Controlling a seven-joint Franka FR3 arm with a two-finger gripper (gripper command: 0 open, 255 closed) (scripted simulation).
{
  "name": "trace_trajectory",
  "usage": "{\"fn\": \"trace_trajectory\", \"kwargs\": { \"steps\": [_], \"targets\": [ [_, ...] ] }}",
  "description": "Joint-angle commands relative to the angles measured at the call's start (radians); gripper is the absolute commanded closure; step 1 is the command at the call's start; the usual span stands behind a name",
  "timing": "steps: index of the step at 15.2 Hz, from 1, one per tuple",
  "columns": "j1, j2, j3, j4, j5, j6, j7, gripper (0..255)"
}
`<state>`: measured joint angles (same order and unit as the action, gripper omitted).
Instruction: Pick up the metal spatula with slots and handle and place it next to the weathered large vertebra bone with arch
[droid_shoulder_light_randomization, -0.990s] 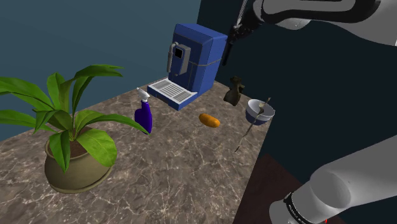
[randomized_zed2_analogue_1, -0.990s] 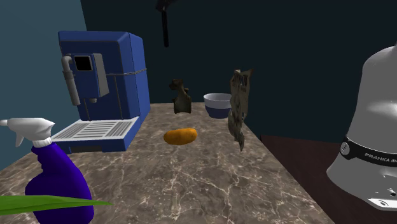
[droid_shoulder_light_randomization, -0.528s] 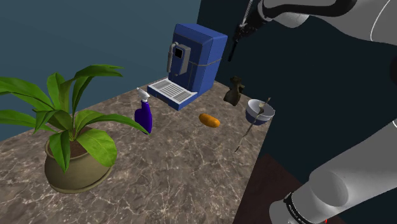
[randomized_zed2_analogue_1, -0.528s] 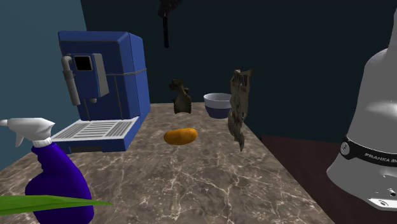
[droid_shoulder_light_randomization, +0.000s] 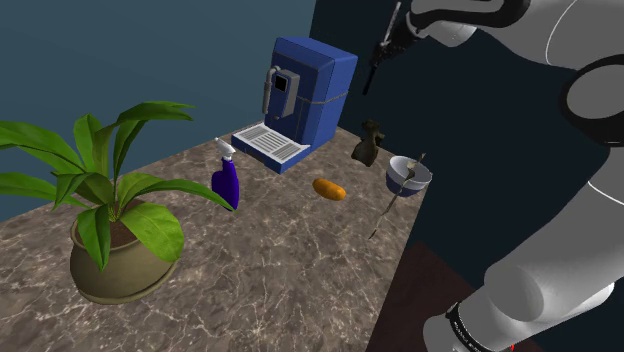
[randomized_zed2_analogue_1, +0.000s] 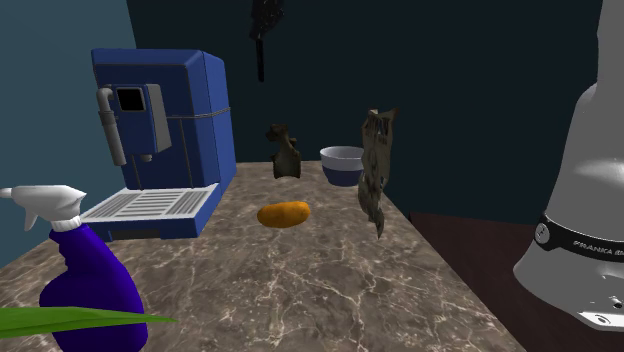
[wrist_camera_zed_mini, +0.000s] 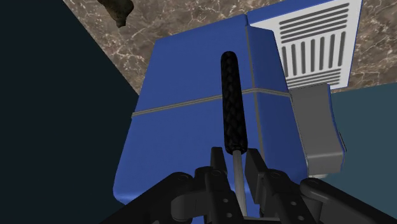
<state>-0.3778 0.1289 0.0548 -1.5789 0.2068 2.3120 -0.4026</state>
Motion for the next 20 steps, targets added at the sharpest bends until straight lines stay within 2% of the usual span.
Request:
{"fn": "trace_trajectory", "kwargs": {
  "steps": [1, 20],
  "targets": [
    [-0.001, 0.001, 0.000, -0.026, 0.006, 0.027, -0.009, 255],
    [-0.002, 0.026, 0.013, -0.246, 0.063, 0.268, -0.083, 255]
  ]
}}
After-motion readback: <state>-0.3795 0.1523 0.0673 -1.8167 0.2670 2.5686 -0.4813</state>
